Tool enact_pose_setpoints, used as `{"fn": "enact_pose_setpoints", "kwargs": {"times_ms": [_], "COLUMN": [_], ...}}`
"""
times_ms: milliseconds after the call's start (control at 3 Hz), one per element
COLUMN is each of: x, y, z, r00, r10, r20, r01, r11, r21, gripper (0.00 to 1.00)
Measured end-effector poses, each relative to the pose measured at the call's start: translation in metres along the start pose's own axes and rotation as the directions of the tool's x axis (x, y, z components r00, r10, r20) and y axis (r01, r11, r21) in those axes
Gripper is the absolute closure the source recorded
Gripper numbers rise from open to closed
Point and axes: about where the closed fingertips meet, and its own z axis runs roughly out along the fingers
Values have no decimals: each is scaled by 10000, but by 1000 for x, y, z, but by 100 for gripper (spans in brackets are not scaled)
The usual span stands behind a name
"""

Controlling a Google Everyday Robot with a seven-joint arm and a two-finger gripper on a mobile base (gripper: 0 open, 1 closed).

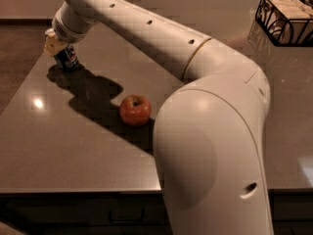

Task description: Move pepsi can near sponge

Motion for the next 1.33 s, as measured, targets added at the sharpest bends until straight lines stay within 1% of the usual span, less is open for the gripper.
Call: {"fn": "enact_pose_setpoints", "kwargs": {"times_ms": [333, 667, 1000, 1333], "x": [3, 15, 34, 59], "y": [-9, -25, -39, -53], "z": [-28, -67, -104, -135], "r00": [9994, 9967, 9905, 9825], "r10": [210, 591, 1025, 1434], "r20": [281, 562, 915, 1188], "r01": [-219, -639, -1144, -1635], "r11": [9992, 9941, 9840, 9697], "r21": [335, 872, 1367, 1815], "gripper": [88, 100, 100, 100]}}
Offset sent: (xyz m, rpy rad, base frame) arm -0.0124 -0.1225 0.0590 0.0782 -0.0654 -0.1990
